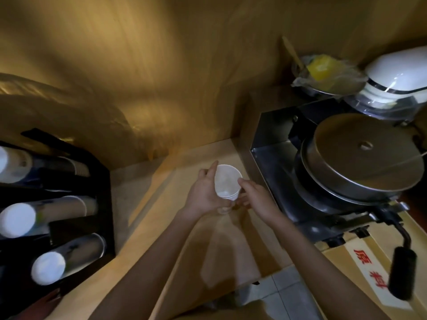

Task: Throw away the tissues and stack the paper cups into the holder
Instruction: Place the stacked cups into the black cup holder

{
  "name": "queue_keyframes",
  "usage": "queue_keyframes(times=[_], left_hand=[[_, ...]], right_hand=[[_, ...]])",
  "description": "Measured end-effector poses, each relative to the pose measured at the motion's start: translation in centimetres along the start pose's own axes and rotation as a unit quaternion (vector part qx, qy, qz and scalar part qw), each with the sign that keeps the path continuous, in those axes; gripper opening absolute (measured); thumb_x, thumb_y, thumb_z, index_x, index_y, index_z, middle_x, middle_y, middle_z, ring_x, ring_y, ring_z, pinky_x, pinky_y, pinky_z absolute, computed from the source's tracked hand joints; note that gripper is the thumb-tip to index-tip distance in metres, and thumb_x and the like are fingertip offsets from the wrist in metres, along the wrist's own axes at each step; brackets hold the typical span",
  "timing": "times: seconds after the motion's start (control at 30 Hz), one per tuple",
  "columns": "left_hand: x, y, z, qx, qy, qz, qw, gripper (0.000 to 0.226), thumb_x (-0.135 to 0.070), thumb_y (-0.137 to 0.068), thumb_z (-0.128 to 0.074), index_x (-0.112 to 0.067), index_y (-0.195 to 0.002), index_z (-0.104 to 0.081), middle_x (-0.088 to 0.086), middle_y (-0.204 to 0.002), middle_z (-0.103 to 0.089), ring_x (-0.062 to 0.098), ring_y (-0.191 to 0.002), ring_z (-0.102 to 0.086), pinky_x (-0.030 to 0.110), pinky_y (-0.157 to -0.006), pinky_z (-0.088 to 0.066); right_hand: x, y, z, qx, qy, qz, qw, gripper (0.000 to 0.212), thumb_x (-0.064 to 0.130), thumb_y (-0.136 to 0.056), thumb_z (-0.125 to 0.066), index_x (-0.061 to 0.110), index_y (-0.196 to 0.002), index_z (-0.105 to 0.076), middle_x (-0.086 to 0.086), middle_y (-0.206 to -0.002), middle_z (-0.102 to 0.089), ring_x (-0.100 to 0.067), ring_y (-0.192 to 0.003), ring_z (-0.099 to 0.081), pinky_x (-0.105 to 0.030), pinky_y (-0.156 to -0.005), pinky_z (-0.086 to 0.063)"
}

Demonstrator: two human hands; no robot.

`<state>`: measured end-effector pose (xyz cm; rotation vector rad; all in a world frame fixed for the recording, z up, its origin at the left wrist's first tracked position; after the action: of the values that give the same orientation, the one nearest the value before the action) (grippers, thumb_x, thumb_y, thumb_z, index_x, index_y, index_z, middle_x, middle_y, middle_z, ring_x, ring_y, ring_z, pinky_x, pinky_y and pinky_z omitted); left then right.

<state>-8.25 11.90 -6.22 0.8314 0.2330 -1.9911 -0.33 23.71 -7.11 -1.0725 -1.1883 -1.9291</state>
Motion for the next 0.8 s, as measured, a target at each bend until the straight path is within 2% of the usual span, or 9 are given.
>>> queue_keyframes(times=[0.07,0.17,0.23,0.3,0.37,0.5,0.57,0.67,0.8], left_hand=[[0.9,0.6,2.0,-0.002,-0.007,-0.002,1.000,0.117,-0.045,-0.048,-0.085,-0.026,-0.144,-0.020,0.008,-0.139,-0.039,0.027,-0.123,-0.045,0.037,-0.095,-0.043],[2.5,1.7,5.2,-0.026,-0.001,0.006,1.000,0.111,-0.040,-0.049,-0.086,-0.025,-0.142,-0.027,0.010,-0.138,-0.043,0.027,-0.125,-0.042,0.037,-0.099,-0.040],[3.8,2.9,7.7,-0.081,0.027,0.026,0.996,0.106,-0.034,-0.049,-0.087,-0.025,-0.139,-0.032,0.011,-0.135,-0.045,0.027,-0.124,-0.043,0.031,-0.098,-0.037],[4.5,4.8,10.3,-0.155,0.041,0.028,0.987,0.104,-0.033,-0.048,-0.087,-0.027,-0.137,-0.034,0.007,-0.134,-0.046,0.021,-0.122,-0.044,0.020,-0.090,-0.032],[4.3,7.0,12.6,-0.229,0.050,0.001,0.972,0.104,-0.034,-0.046,-0.087,-0.028,-0.136,-0.035,0.002,-0.131,-0.046,0.011,-0.117,-0.044,0.014,-0.089,-0.031],[3.2,11.5,15.4,-0.335,0.056,-0.059,0.939,0.102,-0.040,-0.046,-0.083,-0.028,-0.133,-0.030,-0.013,-0.126,-0.035,-0.021,-0.112,-0.031,-0.007,-0.091,-0.025],[2.9,13.4,15.9,-0.364,0.030,-0.083,0.927,0.098,-0.043,-0.051,-0.081,-0.023,-0.132,-0.030,-0.011,-0.126,-0.035,-0.018,-0.119,-0.028,-0.004,-0.097,-0.024],[3.0,16.0,16.3,-0.404,-0.022,-0.112,0.908,0.083,-0.040,-0.063,-0.078,-0.017,-0.128,-0.032,0.006,-0.132,-0.034,0.011,-0.125,-0.038,0.015,-0.104,-0.034],[4.0,18.8,17.0,-0.427,-0.053,-0.123,0.894,0.073,-0.033,-0.065,-0.078,-0.016,-0.120,-0.034,0.008,-0.133,-0.031,0.025,-0.125,-0.039,0.040,-0.101,-0.042]], right_hand=[[0.8,0.2,-1.1,0.028,-0.029,0.000,0.999,0.034,0.041,-0.091,-0.040,0.023,-0.079,-0.066,0.000,-0.079,-0.070,-0.012,-0.066,-0.063,-0.028,-0.065,-0.044],[2.2,0.4,-3.2,0.087,-0.068,-0.001,0.994,0.039,0.040,-0.096,-0.030,0.026,-0.085,-0.064,0.003,-0.080,-0.068,-0.011,-0.065,-0.061,-0.026,-0.061,-0.044],[2.7,0.6,-4.8,0.124,-0.115,-0.016,0.986,0.045,0.038,-0.098,-0.025,0.016,-0.096,-0.064,0.002,-0.082,-0.068,-0.010,-0.062,-0.063,-0.020,-0.055,-0.048],[2.8,0.8,-6.5,0.146,-0.180,-0.051,0.971,0.056,0.037,-0.098,-0.022,-0.002,-0.105,-0.062,-0.004,-0.071,-0.070,-0.010,-0.055,-0.065,-0.018,-0.052,-0.049],[3.0,1.4,-8.5,0.181,-0.215,-0.084,0.956,0.064,0.042,-0.097,-0.020,-0.008,-0.108,-0.060,-0.007,-0.065,-0.071,-0.015,-0.060,-0.066,-0.024,-0.062,-0.049],[4.6,3.8,-14.1,0.291,-0.263,-0.155,0.907,0.074,0.067,-0.080,-0.032,0.003,-0.096,-0.066,-0.017,-0.093,-0.070,-0.028,-0.088,-0.065,-0.042,-0.083,-0.048],[5.9,5.4,-16.8,0.364,-0.316,-0.167,0.860,0.076,0.070,-0.065,-0.050,0.007,-0.104,-0.067,-0.018,-0.108,-0.069,-0.030,-0.100,-0.065,-0.047,-0.086,-0.049],[8.3,7.3,-19.7,0.458,-0.395,-0.160,0.781,0.071,0.058,-0.055,-0.075,0.011,-0.107,-0.069,-0.013,-0.114,-0.069,-0.027,-0.105,-0.065,-0.046,-0.092,-0.045],[9.9,8.7,-22.3,0.531,-0.402,-0.138,0.733,0.070,0.044,-0.056,-0.080,0.009,-0.115,-0.063,-0.011,-0.113,-0.068,-0.026,-0.105,-0.064,-0.043,-0.093,-0.048]])
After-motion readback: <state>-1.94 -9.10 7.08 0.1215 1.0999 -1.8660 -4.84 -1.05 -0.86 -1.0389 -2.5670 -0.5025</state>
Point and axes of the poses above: each hand's wrist, its own y-axis away from the middle knuckle, its own z-axis out of the back of the hand, x = y × z, the point moved 7 cm from there along -y, towards the middle knuckle
